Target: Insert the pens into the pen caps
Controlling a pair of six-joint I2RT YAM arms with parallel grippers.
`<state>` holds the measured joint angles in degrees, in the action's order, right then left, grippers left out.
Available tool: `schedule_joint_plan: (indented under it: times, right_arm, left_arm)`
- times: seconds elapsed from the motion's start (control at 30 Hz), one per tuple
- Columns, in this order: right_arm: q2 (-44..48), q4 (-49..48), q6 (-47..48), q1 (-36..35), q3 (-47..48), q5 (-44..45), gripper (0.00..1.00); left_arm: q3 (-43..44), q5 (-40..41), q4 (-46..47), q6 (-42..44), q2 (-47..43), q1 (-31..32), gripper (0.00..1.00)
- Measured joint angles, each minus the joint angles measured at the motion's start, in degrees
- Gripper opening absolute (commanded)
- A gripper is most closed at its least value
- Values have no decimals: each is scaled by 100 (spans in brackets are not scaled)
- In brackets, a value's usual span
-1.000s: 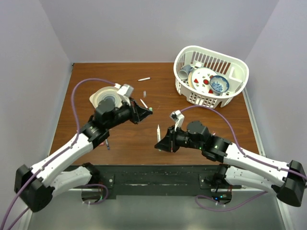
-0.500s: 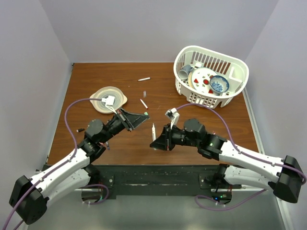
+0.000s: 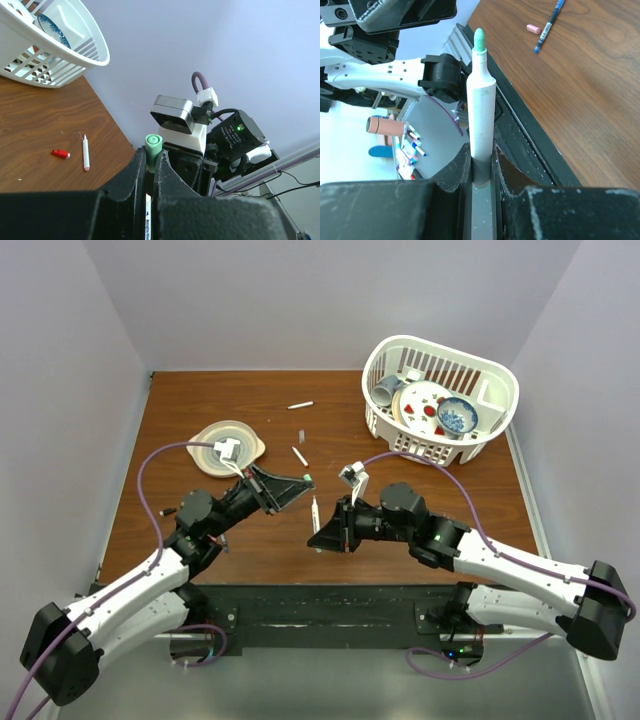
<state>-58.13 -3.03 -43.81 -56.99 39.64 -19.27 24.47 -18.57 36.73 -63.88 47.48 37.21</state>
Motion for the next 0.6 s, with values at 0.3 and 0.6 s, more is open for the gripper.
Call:
schedule_joint_plan:
  times: [0.3, 0.6]
  right_arm:
    - [4, -2, -13, 0, 0, 0, 0]
    - [151, 37, -11, -15, 0, -4, 0]
  left_arm:
    - [-118, -179, 192, -11, 168, 0, 0]
    - [-304, -546, 264, 13, -57, 11, 0]
